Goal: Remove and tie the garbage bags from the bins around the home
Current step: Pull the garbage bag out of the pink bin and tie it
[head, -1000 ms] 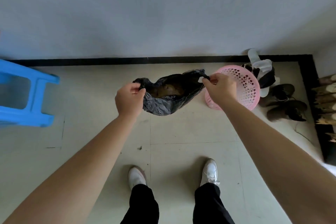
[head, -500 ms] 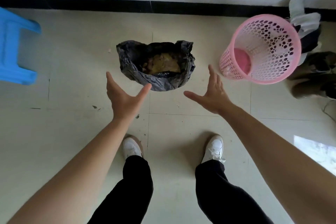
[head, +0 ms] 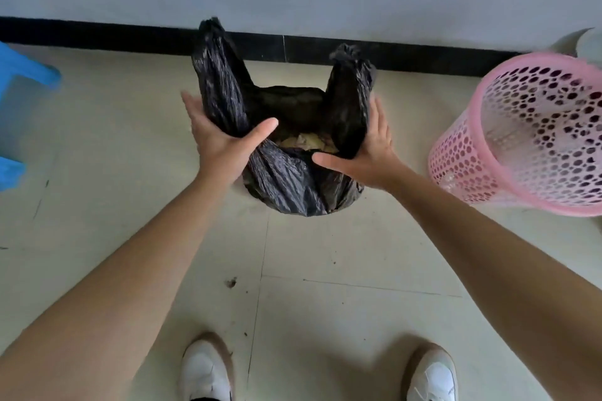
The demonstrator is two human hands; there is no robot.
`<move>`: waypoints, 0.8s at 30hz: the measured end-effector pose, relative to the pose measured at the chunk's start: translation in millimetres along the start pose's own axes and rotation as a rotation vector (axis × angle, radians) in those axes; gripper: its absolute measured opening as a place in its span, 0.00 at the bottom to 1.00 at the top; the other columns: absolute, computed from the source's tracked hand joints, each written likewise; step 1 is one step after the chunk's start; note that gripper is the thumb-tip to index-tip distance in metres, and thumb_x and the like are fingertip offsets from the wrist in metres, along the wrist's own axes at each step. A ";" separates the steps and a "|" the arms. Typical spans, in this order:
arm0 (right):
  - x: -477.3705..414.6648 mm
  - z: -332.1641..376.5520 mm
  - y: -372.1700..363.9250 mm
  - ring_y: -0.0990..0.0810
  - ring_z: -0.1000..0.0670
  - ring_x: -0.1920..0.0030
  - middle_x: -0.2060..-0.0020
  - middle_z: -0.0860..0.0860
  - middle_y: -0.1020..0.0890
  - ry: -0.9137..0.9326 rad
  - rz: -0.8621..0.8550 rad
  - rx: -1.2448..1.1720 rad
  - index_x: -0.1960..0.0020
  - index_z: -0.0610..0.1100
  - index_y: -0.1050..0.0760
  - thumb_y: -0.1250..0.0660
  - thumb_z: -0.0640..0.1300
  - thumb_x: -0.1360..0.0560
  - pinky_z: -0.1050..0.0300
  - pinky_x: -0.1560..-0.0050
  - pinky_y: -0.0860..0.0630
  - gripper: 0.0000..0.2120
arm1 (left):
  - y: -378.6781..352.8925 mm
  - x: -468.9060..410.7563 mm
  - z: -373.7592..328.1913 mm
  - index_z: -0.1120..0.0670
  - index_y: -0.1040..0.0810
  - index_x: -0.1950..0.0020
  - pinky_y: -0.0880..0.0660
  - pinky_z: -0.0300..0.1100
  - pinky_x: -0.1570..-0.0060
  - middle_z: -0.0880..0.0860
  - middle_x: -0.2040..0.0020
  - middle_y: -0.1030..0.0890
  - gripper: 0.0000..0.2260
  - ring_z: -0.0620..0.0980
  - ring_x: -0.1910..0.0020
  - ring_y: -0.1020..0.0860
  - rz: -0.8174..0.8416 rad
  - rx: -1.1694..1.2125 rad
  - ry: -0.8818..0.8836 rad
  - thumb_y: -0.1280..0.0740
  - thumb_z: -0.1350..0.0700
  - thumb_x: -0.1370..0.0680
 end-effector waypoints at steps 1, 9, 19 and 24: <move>-14.5 1.3 -0.3 0.59 0.43 0.20 0.20 0.52 0.60 0.029 -0.016 -0.001 0.22 0.60 0.61 0.29 0.75 0.40 0.38 0.24 0.54 0.59 | -7.1 -14.9 -4.6 0.50 0.64 0.19 0.44 0.45 0.22 0.49 0.19 0.42 0.64 0.46 0.22 0.39 0.025 0.033 0.001 0.17 0.43 0.36; -81.2 13.0 1.3 0.18 0.62 0.48 0.49 0.57 0.16 0.228 0.009 -0.442 0.45 0.55 0.22 0.24 0.51 0.28 0.61 0.39 0.23 0.14 | -39.8 -87.9 -17.5 0.49 0.19 0.50 0.25 0.38 0.50 0.46 0.50 0.16 0.09 0.45 0.49 0.18 0.207 0.100 -0.015 0.23 0.53 0.27; -62.4 33.3 25.4 0.23 0.54 0.40 0.47 0.59 0.21 0.133 -0.079 -0.544 0.29 0.51 0.28 0.37 0.62 0.22 0.54 0.33 0.29 0.25 | -32.2 -61.3 -50.5 0.61 0.25 0.47 0.18 0.52 0.49 0.56 0.52 0.23 0.17 0.47 0.72 0.22 0.157 0.604 0.118 0.25 0.50 0.25; -39.8 39.3 35.8 0.23 0.56 0.43 0.47 0.60 0.20 0.266 -0.078 -0.363 0.35 0.54 0.24 0.36 0.64 0.24 0.57 0.37 0.28 0.21 | -45.9 -58.2 -54.8 0.57 0.24 0.46 0.21 0.43 0.57 0.50 0.66 0.28 0.16 0.46 0.73 0.29 0.277 0.581 0.134 0.24 0.51 0.26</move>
Point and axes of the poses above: each hand's wrist, its own x-axis away from the middle knuckle, its own y-axis out of the back of the hand, z = x × y, the point moved 8 cm from there along -x, towards the middle knuckle
